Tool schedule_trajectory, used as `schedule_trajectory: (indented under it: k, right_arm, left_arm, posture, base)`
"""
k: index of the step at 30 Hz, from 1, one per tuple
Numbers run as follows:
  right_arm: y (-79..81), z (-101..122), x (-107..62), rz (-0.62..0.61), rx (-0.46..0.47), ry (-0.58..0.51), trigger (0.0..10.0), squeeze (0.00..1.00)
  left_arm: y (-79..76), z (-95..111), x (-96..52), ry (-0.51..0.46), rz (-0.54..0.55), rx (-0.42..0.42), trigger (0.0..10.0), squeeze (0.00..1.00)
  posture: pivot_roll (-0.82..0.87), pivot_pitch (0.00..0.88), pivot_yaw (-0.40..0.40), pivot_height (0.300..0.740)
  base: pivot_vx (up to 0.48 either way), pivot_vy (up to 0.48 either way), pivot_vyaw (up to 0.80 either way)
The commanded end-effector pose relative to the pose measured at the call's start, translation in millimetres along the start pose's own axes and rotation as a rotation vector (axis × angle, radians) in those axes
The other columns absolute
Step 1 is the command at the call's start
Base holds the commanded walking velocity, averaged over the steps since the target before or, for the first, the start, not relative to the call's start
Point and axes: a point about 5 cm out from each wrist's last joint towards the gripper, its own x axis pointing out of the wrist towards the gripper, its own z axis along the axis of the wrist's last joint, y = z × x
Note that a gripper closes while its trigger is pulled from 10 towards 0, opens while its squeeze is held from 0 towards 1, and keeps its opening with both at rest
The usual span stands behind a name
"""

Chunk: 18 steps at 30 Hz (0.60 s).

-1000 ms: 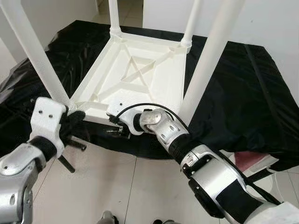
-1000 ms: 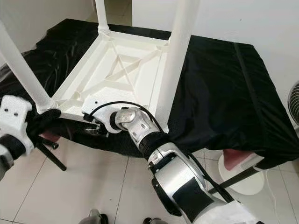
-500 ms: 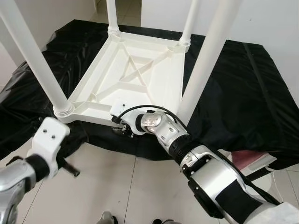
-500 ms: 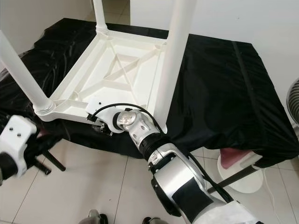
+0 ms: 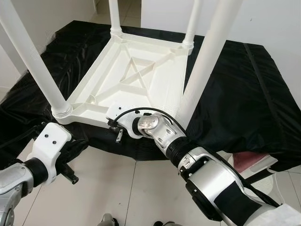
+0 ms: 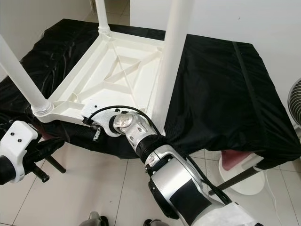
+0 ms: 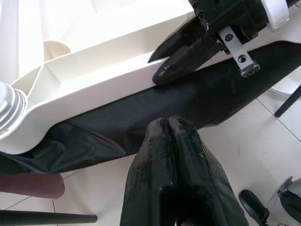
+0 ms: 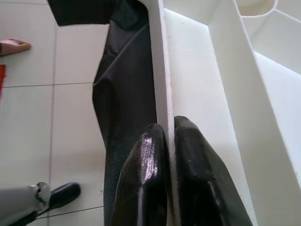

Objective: Building children table

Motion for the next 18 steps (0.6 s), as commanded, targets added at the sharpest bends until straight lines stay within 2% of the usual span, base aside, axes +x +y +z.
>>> schedule_trajectory:
  k: [1, 2, 3, 5, 7, 9, 10, 11, 13, 14, 16, 17, 18]
  right_arm:
    - [5.5, -14, -0.4, 0.025, 0.047, 0.018, 0.0, 0.0]
    - [5.5, -14, -0.4, 0.025, 0.047, 0.018, 0.0, 0.0]
    - [1.3, -15, -3.4, 0.015, 0.01, 0.017, 0.0, 0.0]
    - [1.3, -15, -3.4, 0.015, 0.01, 0.017, 0.0, 0.0]
    - [-7.0, -13, -9.0, -0.04, -0.142, 0.015, 0.0, 0.0]
    - [-10.4, -3, -12.6, -0.053, -0.223, -0.064, 0.0, 0.0]
    - [-14.4, 5, -15.1, -0.083, -0.228, -0.114, 0.0, 0.0]
    - [-14.4, 5, -15.1, -0.083, -0.228, -0.114, 0.0, 0.0]
    - [-23.8, 26, -24.9, -0.172, -0.189, -0.316, 0.0, 0.0]
    - [-23.8, 26, -24.9, -0.172, -0.189, -0.316, 0.0, 0.0]
    - [-28.0, 39, -32.7, -0.231, -0.121, -0.469, 0.0, 0.0]
    - [-29.8, 42, -35.6, -0.251, -0.091, -0.515, 0.0, 0.0]
    - [-29.8, 42, -35.6, -0.251, -0.091, -0.515, 0.0, 0.0]
  left_arm:
    - [-0.3, -1, 0.5, -0.005, 0.033, -0.001, 10.0, 0.0]
    - [-0.3, -1, 0.5, -0.005, 0.033, -0.001, 10.0, 0.0]
    - [0.3, 0, 1.1, -0.009, 0.036, -0.001, 10.0, 0.0]
    - [0.3, 0, 1.1, -0.009, 0.036, -0.001, 10.0, 0.0]
    - [1.4, -1, 2.3, -0.011, 0.047, -0.004, 10.0, 0.0]
    - [1.9, -1, 3.6, -0.015, 0.053, -0.007, 10.0, 0.0]
    - [2.6, -1, 5.2, -0.019, 0.064, -0.01, 10.0, 0.0]
    - [2.6, -1, 5.2, -0.019, 0.064, -0.01, 10.0, 0.0]
    - [7.5, -1, 10.2, -0.032, 0.114, -0.031, 10.0, 0.0]
    - [7.5, -1, 10.2, -0.032, 0.114, -0.031, 10.0, 0.0]
    - [13.0, -3, 13.0, -0.038, 0.166, -0.063, 10.0, 0.0]
    - [15.3, -3, 13.9, -0.041, 0.187, -0.083, 10.0, 0.0]
    - [15.3, -3, 13.9, -0.041, 0.187, -0.083, 10.0, 0.0]
  posture:
    - [0.07, 0.16, -0.021, 0.74]
    - [0.07, 0.16, -0.021, 0.74]
    - [0.07, 0.161, -0.02, 0.74]
    - [0.07, 0.161, -0.02, 0.74]
    - [0.06, 0.161, -0.019, 0.74]
    - [0.06, 0.161, -0.019, 0.74]
    - [0.06, 0.16, -0.017, 0.74]
    - [0.06, 0.16, -0.017, 0.74]
    - [0.06, 0.159, -0.013, 0.74]
    - [0.06, 0.159, -0.013, 0.74]
    - [0.06, 0.158, -0.01, 0.74]
    - [0.06, 0.158, -0.008, 0.74]
    - [0.06, 0.158, -0.008, 0.74]
  base:
    - [0.0, 0.0, 0.0]
    - [0.0, 0.0, 0.0]
    - [0.0, 0.0, 0.0]
    - [0.0, 0.0, 0.0]
    - [0.0, 0.0, 0.0]
    - [0.0, 0.0, 0.0]
    - [0.0, 0.0, 0.0]
    - [0.0, 0.0, 0.0]
    - [0.0, 0.0, 0.0]
    - [0.0, 0.0, 0.0]
    - [0.0, 0.0, 0.0]
    - [0.0, 0.0, 0.0]
    - [0.0, 0.0, 0.0]
